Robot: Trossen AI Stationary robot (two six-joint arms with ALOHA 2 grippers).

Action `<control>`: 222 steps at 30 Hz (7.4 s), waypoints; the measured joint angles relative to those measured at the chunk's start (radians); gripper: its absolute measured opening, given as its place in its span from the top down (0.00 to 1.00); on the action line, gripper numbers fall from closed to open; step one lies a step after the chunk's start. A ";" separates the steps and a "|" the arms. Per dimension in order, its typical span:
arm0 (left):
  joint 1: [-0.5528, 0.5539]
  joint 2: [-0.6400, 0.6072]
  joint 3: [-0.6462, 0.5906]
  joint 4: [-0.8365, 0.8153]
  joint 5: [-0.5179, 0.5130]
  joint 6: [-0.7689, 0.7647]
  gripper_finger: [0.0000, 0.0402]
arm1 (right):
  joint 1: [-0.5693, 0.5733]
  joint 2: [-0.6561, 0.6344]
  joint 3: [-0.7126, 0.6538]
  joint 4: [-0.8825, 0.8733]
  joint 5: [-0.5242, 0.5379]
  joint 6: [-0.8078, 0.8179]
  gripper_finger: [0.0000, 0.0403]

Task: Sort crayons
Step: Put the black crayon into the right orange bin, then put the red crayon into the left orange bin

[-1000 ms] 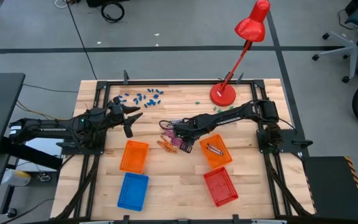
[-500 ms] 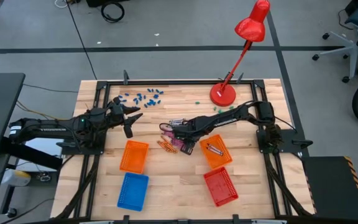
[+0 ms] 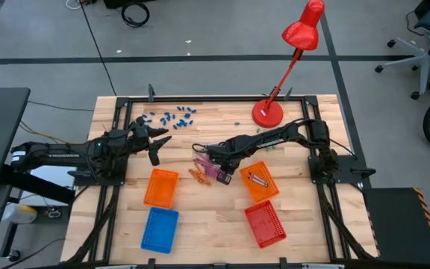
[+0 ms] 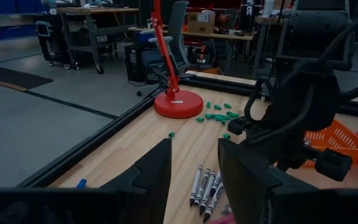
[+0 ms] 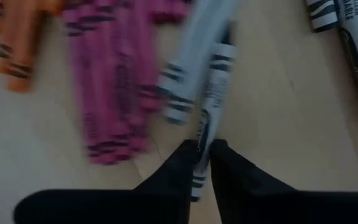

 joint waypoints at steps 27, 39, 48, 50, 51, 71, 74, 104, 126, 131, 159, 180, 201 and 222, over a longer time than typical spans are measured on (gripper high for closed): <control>0.000 0.000 0.000 -0.001 0.001 -0.001 0.65 | 0.009 -0.185 -0.005 -0.081 0.011 0.022 0.92; 0.000 0.000 0.000 -0.002 0.001 -0.003 0.65 | 0.128 -0.330 -0.003 -0.375 0.101 0.225 0.92; 0.000 0.000 0.000 -0.010 0.003 -0.026 0.65 | 0.237 -0.356 -0.139 -0.394 0.036 0.403 0.92; 0.001 -0.001 0.000 -0.017 0.050 -0.034 0.65 | 0.254 -0.356 -0.171 -0.393 0.037 0.433 0.91; 0.001 -0.001 0.000 -0.021 0.113 -0.028 0.65 | 0.260 -0.356 -0.187 -0.385 0.037 0.449 0.89; -0.549 0.585 0.250 -0.088 0.158 -0.058 0.65 | 0.328 -0.441 -0.169 -0.356 0.200 0.558 0.55; -0.615 0.707 0.318 -0.089 0.126 -0.098 0.65 | 0.358 -0.498 -0.163 -0.348 0.338 0.561 0.56; -0.692 1.357 0.930 -0.616 0.060 -0.202 0.65 | 0.561 -0.581 -0.163 0.303 1.056 -0.017 0.56; -0.643 1.430 0.934 -0.620 0.124 -0.131 0.65 | 0.536 -0.581 -0.163 0.370 1.045 -0.145 0.56; -0.624 1.431 0.933 -0.620 0.171 -0.144 0.65 | 0.538 -0.581 -0.163 0.369 1.053 -0.157 0.56; -0.604 1.431 0.930 -0.621 0.179 -0.130 0.90 | 0.540 -0.581 -0.163 0.369 1.055 -0.157 0.56; -0.599 1.428 1.215 -1.159 0.026 -0.093 0.90 | 0.540 -0.580 -0.163 0.345 1.047 -0.149 0.56; -0.647 1.426 1.257 -1.668 -0.093 -0.371 0.89 | 0.541 -0.580 -0.163 0.324 1.036 -0.123 0.56; -0.763 1.081 0.919 -1.533 -0.176 -0.845 0.89 | 0.541 -0.580 -0.163 0.323 1.024 -0.111 0.56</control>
